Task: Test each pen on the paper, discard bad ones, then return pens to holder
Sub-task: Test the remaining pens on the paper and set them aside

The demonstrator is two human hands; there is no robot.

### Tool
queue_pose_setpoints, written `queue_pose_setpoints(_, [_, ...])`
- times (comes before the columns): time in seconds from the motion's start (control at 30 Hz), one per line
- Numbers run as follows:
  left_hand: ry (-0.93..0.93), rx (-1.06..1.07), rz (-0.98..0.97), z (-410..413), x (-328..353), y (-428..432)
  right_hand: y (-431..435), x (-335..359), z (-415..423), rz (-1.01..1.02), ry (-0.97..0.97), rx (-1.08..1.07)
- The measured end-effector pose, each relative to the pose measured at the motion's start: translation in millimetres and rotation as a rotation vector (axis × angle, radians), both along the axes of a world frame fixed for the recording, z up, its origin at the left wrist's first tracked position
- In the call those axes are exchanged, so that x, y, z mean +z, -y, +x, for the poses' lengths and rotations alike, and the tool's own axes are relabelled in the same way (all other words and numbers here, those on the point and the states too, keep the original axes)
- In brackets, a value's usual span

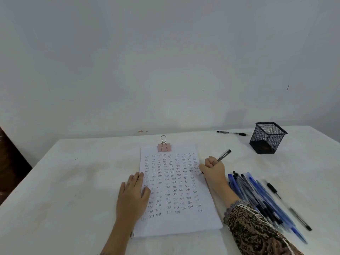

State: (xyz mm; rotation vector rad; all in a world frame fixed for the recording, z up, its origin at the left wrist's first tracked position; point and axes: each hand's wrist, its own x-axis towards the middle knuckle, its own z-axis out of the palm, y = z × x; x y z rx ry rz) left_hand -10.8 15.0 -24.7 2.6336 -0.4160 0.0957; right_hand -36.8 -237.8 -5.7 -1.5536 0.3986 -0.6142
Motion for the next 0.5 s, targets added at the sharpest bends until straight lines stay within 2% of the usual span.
queue_pose_setpoints(0.5, [0.006, 0.008, 0.023, 0.5, -1.0, -0.2, 0.2, 3.0, -1.2, 0.02, -0.04, 0.003])
